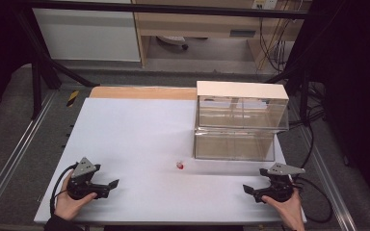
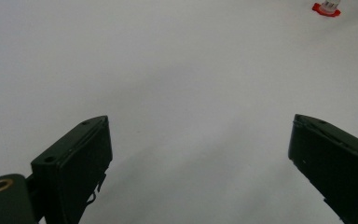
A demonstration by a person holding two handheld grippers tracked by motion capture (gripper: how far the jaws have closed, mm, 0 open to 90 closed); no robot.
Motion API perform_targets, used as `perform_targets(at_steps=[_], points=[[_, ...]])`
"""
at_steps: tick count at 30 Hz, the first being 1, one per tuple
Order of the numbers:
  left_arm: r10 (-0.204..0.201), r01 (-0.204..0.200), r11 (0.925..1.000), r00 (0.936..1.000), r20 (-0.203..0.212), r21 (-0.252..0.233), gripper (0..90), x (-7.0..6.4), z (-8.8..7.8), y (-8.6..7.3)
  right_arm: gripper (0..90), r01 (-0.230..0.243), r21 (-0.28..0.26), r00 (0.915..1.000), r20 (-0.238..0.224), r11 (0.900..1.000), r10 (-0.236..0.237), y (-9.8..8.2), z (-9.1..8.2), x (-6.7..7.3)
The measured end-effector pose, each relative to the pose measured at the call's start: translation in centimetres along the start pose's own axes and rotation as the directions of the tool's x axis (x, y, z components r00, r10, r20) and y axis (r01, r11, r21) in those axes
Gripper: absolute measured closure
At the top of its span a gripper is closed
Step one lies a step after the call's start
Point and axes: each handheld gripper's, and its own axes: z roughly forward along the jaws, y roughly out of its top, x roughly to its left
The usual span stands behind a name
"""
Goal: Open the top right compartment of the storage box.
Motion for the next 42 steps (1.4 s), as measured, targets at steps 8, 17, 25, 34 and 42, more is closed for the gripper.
perform_targets(at_steps=[8,17,25,34,42], points=[[0.001,-0.001,1.0,1.0,0.002,0.004,6.1,0.0,-0.1,0.0,1.1,-0.004,-0.003,0.9999,-0.016,1.0,0.004,0.0,-0.2,0.1],[-0.006,0.006,1.0,1.0,-0.001,0.003,6.2,0.0,-0.1,-0.1,1.1,-0.007,-0.003,0.9996,-0.026,1.0,0.007,0.2,-0.4,0.3],[-0.01,0.01,0.9999,0.9999,-0.004,0.003,6.3,0.1,-0.1,-0.1,1.7,0.012,-0.018,0.9993,-0.036,1.0,-0.013,0.7,-0.9,0.8],[-0.014,0.014,0.9999,0.9999,-0.006,0.001,6.1,0.2,-0.1,-0.1,5.1,0.042,-0.05,0.9985,-0.033,0.998,-0.044,1.6,-1.5,1.6],[-0.019,0.019,0.9998,0.9998,-0.005,-0.001,6.0,0.3,-0.2,-0.2,13.0,0.064,-0.073,0.9979,-0.004,0.995,-0.065,2.6,-1.8,2.4]])
